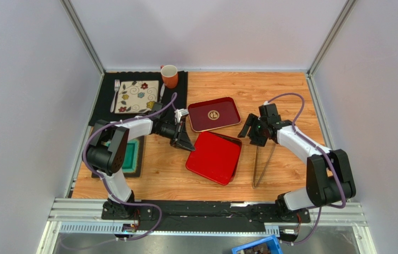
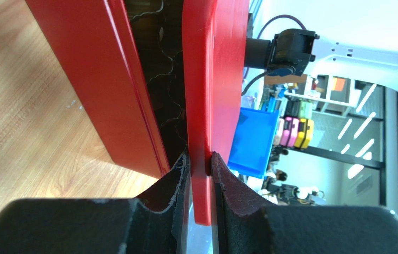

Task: Pack the chocolate
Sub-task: Close the box lid on the packing box.

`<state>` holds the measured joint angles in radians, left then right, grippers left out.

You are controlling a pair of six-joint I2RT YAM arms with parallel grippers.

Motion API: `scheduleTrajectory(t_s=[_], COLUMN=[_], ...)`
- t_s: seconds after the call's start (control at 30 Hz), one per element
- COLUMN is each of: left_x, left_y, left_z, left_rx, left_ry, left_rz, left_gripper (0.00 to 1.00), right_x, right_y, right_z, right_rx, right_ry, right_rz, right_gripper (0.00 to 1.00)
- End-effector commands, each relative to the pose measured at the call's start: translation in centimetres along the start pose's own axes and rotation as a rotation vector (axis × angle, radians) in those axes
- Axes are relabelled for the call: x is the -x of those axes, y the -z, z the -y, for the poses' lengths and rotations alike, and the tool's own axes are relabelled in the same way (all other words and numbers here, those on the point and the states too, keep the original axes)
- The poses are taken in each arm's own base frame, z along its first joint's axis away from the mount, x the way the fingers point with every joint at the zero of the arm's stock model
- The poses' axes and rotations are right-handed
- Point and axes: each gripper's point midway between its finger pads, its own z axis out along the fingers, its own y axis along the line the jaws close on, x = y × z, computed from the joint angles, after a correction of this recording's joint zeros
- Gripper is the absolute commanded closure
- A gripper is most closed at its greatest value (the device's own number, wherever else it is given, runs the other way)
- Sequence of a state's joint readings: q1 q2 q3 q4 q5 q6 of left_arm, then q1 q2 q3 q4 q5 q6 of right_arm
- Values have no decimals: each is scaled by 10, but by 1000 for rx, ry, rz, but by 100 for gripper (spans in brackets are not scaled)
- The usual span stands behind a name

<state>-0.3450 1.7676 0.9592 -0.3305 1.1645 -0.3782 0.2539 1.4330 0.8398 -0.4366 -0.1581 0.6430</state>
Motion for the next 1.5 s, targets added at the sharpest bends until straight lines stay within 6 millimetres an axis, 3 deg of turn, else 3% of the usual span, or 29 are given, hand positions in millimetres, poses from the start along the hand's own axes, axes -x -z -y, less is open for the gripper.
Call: scheduleTrajectory(t_s=[0.0, 0.13, 0.3, 0.53, 0.67, 0.87, 1.2, 1.47], left_x=[-1, 3, 9, 16, 16, 17, 6, 5], left_y=[0, -2, -4, -5, -6, -7, -8, -6], left_z=[8, 8, 7, 3, 3, -1, -7, -6], left_rx=[-72, -102, -122, -136, -148, -143, -117, -120], left_ry=[-2, -36, -40, -41, -11, 6, 42, 26], left_rz=[-7, -6, -11, 6, 17, 38, 70, 74], left_gripper=[84, 84, 84, 85, 85, 86, 86, 87], right_x=[38, 44, 35, 20, 4, -14, -36, -50], right_y=[-2, -11, -30, -34, -39, -42, -45, -47], right_z=[-20, -24, -19, -19, -20, -18, -17, -31], right_rx=[38, 31, 4, -13, 1, -3, 5, 54], right_ry=[2, -6, -8, 25, 22, 18, -15, -40], right_rz=[113, 107, 27, -9, -50, -83, -116, -142], right_gripper=[36, 40, 46, 50, 63, 73, 75, 75])
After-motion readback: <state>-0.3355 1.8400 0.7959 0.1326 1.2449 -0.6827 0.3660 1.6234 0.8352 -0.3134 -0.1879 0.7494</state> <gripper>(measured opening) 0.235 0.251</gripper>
